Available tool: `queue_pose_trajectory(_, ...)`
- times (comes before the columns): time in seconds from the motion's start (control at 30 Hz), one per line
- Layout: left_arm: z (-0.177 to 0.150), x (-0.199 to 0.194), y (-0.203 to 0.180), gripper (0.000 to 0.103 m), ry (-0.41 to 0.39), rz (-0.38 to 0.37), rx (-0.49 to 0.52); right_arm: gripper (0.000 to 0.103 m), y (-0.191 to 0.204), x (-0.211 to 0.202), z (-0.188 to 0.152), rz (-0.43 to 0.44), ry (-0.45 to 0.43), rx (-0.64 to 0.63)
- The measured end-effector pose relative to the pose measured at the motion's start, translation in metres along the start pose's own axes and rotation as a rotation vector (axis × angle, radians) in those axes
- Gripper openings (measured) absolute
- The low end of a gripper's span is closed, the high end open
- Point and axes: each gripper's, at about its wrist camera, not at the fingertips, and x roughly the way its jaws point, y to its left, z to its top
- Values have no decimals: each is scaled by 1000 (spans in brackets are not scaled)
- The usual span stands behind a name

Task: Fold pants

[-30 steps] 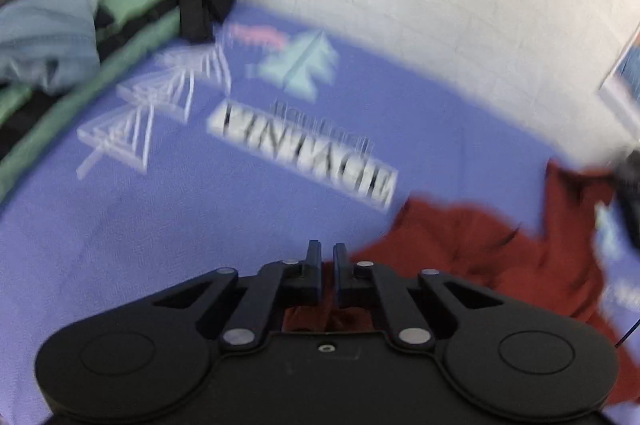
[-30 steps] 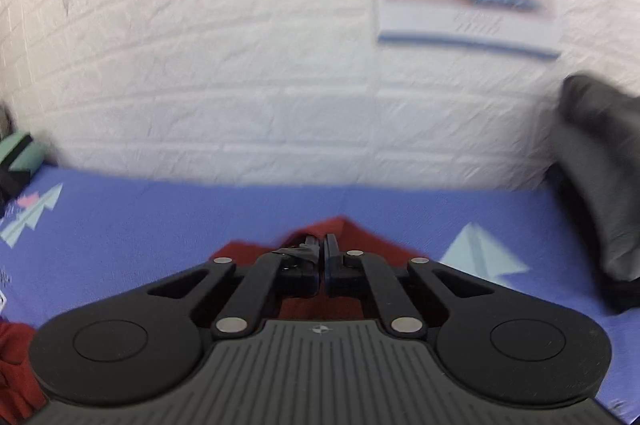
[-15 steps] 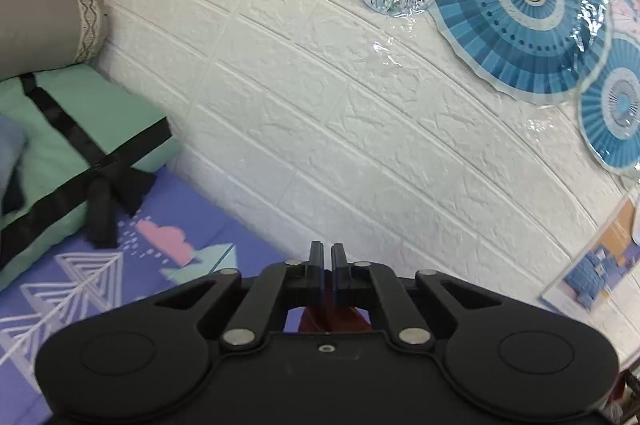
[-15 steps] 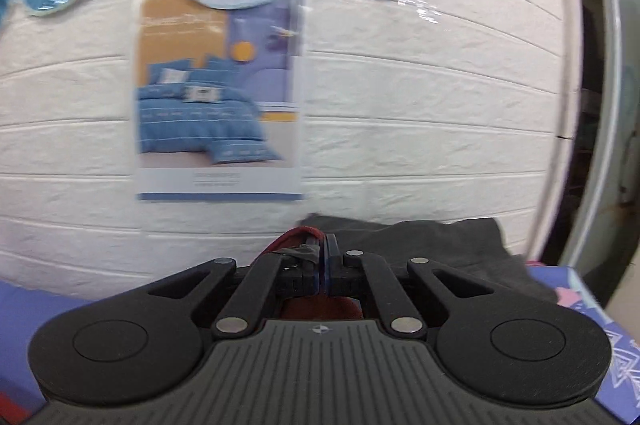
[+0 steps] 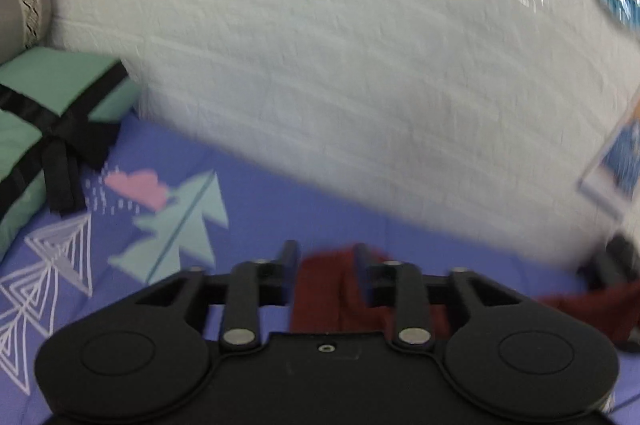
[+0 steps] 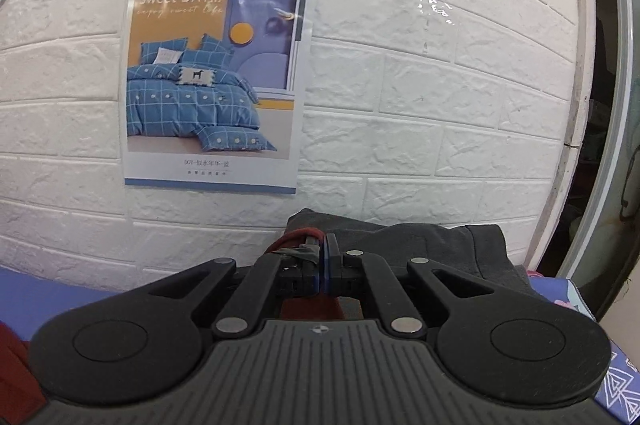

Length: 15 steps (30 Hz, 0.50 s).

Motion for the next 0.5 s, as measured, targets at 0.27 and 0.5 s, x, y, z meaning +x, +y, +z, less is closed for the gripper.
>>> queue_pose_trajectory(0.27,-80,-34,20,103,81,-94,37,91,33,-39,-35,135,133,-176)
queue_pose_trajectory(0.5,-131,-55,18,103,54,-160,181,100,65,-120,-114,490,288,-115)
